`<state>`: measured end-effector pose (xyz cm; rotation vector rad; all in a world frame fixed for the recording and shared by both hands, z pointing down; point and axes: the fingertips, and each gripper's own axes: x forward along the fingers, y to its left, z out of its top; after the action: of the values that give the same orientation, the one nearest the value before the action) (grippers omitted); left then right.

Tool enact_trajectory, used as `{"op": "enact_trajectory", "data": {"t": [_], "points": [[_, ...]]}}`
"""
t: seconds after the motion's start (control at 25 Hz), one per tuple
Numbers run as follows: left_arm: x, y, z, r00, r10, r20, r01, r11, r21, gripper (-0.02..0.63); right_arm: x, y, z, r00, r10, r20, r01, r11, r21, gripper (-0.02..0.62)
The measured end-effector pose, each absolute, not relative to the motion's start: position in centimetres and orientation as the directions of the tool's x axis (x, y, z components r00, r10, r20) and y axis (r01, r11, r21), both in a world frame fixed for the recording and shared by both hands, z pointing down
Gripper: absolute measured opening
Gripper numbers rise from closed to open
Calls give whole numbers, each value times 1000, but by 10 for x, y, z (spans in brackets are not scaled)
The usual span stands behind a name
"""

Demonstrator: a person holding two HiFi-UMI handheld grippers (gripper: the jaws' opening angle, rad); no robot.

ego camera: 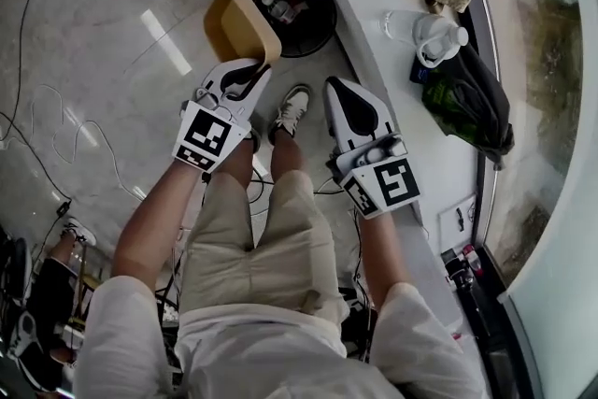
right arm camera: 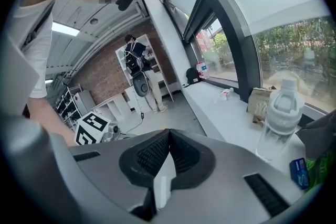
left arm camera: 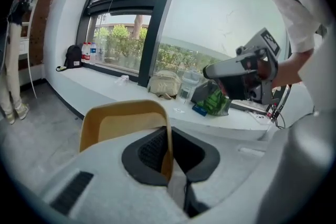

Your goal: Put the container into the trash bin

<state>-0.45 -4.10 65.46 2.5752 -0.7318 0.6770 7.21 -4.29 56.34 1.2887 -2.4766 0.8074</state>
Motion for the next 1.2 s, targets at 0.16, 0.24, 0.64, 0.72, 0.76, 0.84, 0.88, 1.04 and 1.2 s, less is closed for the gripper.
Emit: {"op": "enact_trajectory", "data": {"t": [0.16, 0.24, 0.64, 0.72, 0.76, 0.84, 0.88, 1.04, 1.2], "points": [[0, -43, 691, 750, -359, 556, -546, -810, 213, 23, 71, -45, 596, -584, -671, 457, -811, 456, -366, 0], [7, -49, 705, 752, -350, 559, -538, -816, 213, 23, 73, -48, 609, -583, -668, 463, -812, 452, -370, 0], [44, -67, 775, 739, -280, 612, -501, -836, 222, 23, 92, -65, 649, -576, -669, 470, -817, 447, -365, 0], [50, -66, 793, 728, -259, 635, -498, -836, 230, 23, 97, -67, 658, -575, -667, 473, -818, 444, -367, 0], [52, -66, 800, 722, -251, 644, -499, -835, 234, 23, 98, -68, 662, -574, -666, 477, -818, 442, -368, 0], [57, -66, 813, 712, -238, 660, -502, -831, 241, 23, 101, -69, 671, -573, -662, 484, -819, 435, -374, 0], [59, -65, 819, 708, -231, 667, -502, -829, 245, 23, 102, -69, 675, -573, -660, 487, -819, 433, -378, 0], [69, -66, 840, 705, -188, 684, -485, -832, 271, 23, 103, -72, 689, -582, -648, 492, -813, 436, -386, 0], [77, -67, 861, 702, -125, 701, -452, -840, 302, 23, 104, -77, 699, -586, -640, 497, -810, 440, -388, 0]]}}
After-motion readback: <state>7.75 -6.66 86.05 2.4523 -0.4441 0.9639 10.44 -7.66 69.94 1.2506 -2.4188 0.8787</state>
